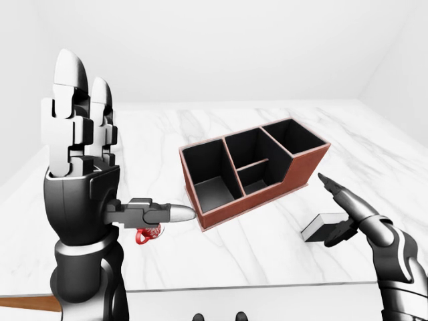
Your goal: Pick up the book and place it in the back compartment of the caddy.
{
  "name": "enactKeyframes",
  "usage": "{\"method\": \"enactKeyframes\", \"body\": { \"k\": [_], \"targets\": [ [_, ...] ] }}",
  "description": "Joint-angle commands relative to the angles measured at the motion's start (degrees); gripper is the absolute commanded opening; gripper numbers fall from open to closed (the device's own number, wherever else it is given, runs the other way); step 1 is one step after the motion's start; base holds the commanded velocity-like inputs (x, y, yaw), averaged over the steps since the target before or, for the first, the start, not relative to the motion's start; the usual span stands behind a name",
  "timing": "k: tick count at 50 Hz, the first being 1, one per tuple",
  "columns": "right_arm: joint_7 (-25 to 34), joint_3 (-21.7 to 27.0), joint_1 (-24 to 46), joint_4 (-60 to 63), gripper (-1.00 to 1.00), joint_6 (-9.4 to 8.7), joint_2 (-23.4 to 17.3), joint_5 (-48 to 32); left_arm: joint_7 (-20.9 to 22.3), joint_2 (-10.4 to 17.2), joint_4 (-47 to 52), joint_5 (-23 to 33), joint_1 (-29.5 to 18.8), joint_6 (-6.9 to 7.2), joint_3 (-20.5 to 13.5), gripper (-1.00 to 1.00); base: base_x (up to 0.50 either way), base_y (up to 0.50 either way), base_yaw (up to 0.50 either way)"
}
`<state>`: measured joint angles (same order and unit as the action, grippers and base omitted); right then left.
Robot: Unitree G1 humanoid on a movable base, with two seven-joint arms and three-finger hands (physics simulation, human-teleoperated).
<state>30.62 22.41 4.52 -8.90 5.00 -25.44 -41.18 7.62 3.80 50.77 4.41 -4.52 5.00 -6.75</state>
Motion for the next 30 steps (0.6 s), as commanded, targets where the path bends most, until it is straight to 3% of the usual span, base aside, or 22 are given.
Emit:
{"method": "enactKeyframes", "body": {
  "k": [1,30],
  "targets": [
    [-1.91,-0.91,0.7,-1.94,1.0,0.0,-0.81,-0.95,-0.06,0.02,-0.16,0.05,-0.05,0.0,0.09,1.0,0.0,0.0,0.0],
    [-4.9,-1.51,1.54,-6.29,1.0,0.0,-2.1,-2.96,0.02,0.01,0.03,0.17,0.03,0.0,0.03,1.0,0.0,0.0,0.0]
  ]
}}
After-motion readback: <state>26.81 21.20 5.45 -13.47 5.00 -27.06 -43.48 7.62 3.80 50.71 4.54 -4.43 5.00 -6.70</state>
